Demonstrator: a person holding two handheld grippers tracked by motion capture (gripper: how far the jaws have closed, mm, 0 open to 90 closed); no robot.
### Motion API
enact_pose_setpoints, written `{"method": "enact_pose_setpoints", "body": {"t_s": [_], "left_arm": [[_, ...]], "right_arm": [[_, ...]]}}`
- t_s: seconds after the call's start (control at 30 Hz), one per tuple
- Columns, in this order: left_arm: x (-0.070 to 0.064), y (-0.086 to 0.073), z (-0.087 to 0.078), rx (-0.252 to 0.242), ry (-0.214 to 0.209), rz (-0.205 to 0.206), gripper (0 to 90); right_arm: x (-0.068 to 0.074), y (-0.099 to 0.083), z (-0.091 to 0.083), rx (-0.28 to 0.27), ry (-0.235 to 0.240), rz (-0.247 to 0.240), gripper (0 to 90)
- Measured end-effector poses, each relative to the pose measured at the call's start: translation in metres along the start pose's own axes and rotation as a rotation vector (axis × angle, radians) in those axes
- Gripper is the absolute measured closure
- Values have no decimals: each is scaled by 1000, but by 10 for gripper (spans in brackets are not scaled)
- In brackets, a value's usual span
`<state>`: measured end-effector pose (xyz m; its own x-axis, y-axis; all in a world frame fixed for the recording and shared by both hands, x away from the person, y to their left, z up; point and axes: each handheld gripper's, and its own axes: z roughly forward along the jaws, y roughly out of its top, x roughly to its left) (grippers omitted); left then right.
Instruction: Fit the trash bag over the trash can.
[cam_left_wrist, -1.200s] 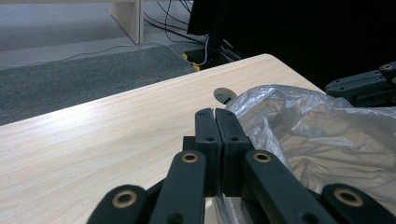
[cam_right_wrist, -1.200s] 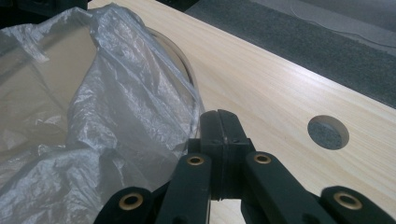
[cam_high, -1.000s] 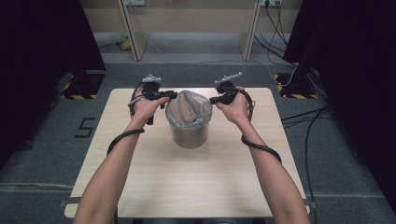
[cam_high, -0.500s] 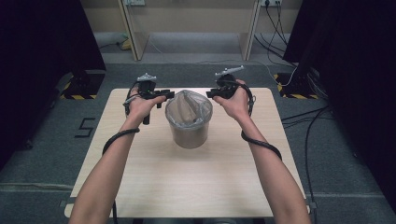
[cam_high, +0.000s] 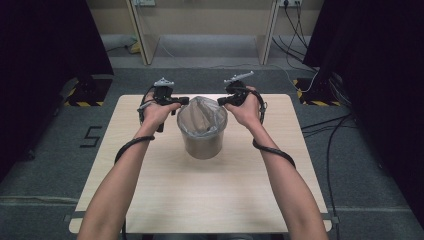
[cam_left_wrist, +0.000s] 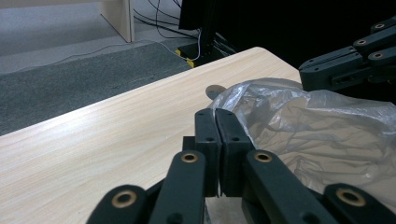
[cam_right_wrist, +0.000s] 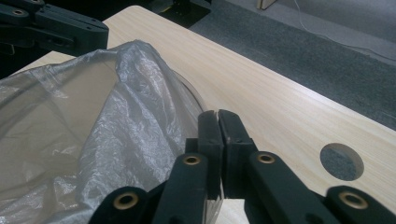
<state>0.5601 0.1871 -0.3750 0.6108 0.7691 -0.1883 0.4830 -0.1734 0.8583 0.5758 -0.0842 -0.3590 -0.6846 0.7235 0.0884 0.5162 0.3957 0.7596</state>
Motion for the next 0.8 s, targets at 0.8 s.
{"method": "enact_pose_setpoints", "body": {"t_s": [0.8], "left_arm": [[-5, 5, -2, -25, -19, -9, 766]], "right_arm": [[-1, 8, -4, -48, -33, 12, 728]]}}
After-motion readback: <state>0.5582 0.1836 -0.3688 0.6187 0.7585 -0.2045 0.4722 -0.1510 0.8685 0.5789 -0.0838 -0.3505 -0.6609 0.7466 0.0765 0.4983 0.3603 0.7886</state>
